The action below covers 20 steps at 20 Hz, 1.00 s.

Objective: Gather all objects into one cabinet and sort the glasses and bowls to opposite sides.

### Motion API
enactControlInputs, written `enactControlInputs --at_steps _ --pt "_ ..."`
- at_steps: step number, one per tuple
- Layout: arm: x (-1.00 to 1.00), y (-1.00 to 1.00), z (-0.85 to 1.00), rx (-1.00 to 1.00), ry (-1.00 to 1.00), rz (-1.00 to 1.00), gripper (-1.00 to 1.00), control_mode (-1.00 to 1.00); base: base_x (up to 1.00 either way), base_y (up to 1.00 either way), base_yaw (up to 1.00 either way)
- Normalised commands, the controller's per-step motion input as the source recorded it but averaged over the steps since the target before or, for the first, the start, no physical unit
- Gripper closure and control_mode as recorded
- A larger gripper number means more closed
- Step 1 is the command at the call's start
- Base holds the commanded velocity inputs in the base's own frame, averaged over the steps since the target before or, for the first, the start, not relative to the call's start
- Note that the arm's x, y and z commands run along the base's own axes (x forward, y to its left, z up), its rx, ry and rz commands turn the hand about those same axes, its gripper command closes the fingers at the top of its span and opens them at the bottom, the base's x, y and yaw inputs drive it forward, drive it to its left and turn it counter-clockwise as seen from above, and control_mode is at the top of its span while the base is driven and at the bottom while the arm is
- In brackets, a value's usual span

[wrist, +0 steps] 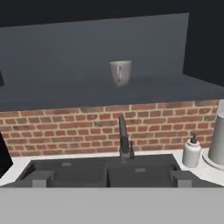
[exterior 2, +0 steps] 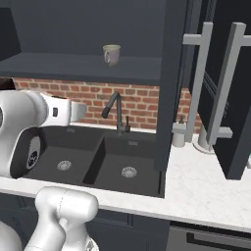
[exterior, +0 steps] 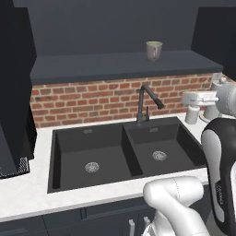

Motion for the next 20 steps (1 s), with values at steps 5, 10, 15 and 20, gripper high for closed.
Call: enactControlInputs --at_steps 5,10,15,20 --pt "0.30 0.00 0.69 0.00 -0.16 0.04 -1.00 -1.00 0.00 0.00 0.00" --pt "0.17 0.09 0.50 -0.03 -0.01 0.00 -1.00 -1.00 0.00 0.00 0.00" --pt "0.14 0.01 0.35 -0.07 0.09 0.00 -1.00 -1.00 0.00 0.00 0.00" --pt "0.42 0.00 0.02 -0.05 0.15 0.00 -1.00 -1.00 0.00 0.00 0.00"
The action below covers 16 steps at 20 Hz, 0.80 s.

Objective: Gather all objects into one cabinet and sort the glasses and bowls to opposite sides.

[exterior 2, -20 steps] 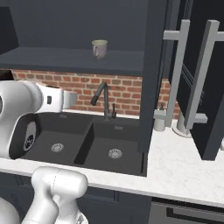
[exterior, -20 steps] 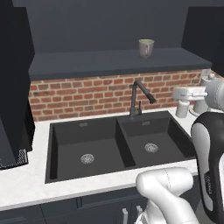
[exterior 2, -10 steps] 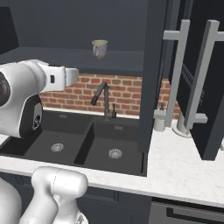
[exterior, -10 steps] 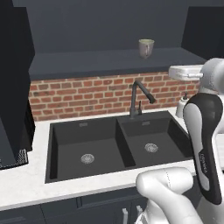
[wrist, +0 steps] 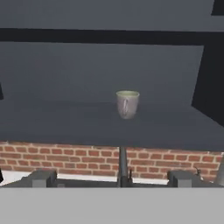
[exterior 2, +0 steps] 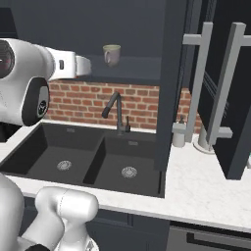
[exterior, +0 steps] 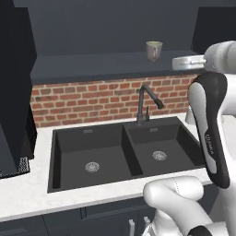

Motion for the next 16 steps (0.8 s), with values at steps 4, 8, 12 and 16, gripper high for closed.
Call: enactControlInputs --at_steps 4,8,12,16 --pt "0.60 0.01 -0.11 -0.06 0.07 0.00 -1.00 -1.00 0.00 0.00 0.00" --pt "0.55 0.03 -0.26 -0.07 0.05 0.00 -1.00 -1.00 0.00 0.00 0.00" --pt "0.53 0.00 -0.17 -0.03 0.02 0.00 -1.00 -1.00 0.00 0.00 0.00" --pt "0.49 0.00 -0.13 0.00 0.01 0.00 -1.00 -1.00 0.00 0.00 0.00"
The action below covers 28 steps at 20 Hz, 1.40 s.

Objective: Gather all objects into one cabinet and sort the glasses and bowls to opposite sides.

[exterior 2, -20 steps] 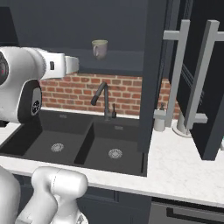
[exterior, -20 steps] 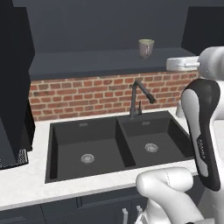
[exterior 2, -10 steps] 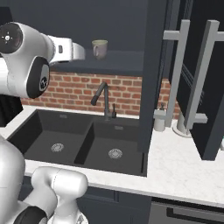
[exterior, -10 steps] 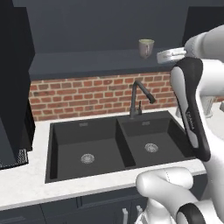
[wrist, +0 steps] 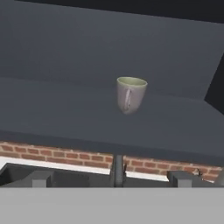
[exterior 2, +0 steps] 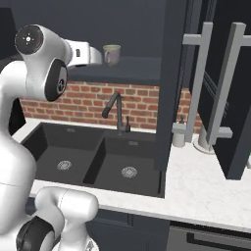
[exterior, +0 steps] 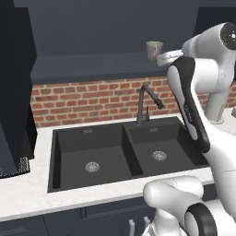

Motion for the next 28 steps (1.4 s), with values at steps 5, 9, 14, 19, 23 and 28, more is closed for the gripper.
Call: enactControlInputs --at_steps 5,9,14,19,23,28 --pt "0.36 0.00 -0.06 0.00 0.00 0.00 -1.00 -1.00 0.00 0.00 0.00" --pt "0.29 0.00 0.00 0.00 0.01 0.00 -1.00 -1.00 0.00 0.00 0.00" --pt "0.32 0.00 0.00 0.00 0.01 0.00 -1.00 -1.00 0.00 0.00 0.00" --pt "0.23 -0.12 -0.01 0.07 0.00 -0.10 -1.00 -1.00 0.00 0.00 0.00" --pt "0.16 -0.14 -0.13 0.09 0.00 -0.20 -1.00 -1.00 0.00 0.00 0.00" --pt "0.15 -0.08 -0.13 0.06 0.00 -0.18 -1.00 -1.00 0.00 0.00 0.00"
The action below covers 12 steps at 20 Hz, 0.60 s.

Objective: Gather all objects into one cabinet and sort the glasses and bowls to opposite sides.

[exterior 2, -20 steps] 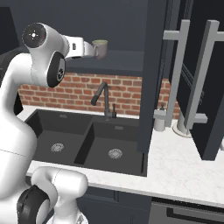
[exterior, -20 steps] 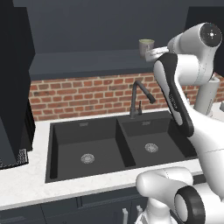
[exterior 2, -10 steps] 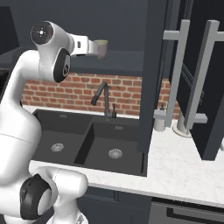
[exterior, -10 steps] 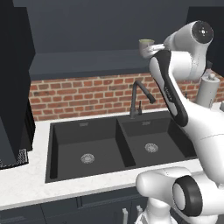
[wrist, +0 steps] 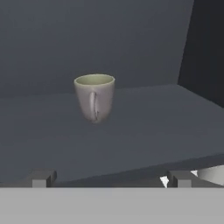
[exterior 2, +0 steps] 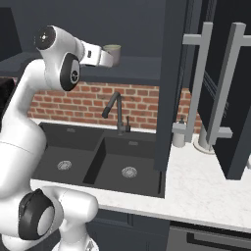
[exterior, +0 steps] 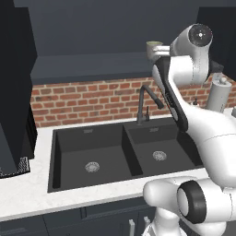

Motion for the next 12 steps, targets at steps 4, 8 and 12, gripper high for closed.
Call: enactControlInputs --at_steps 4,8,12 --pt "0.19 0.00 -0.09 0.00 0.00 -0.03 -1.00 -1.00 0.00 0.00 0.00" --pt "0.35 0.00 -0.02 0.00 0.03 0.05 -1.00 -1.00 0.00 0.00 0.00" --pt "0.43 0.00 0.00 0.00 0.07 0.07 -1.00 -1.00 0.00 0.00 0.00"
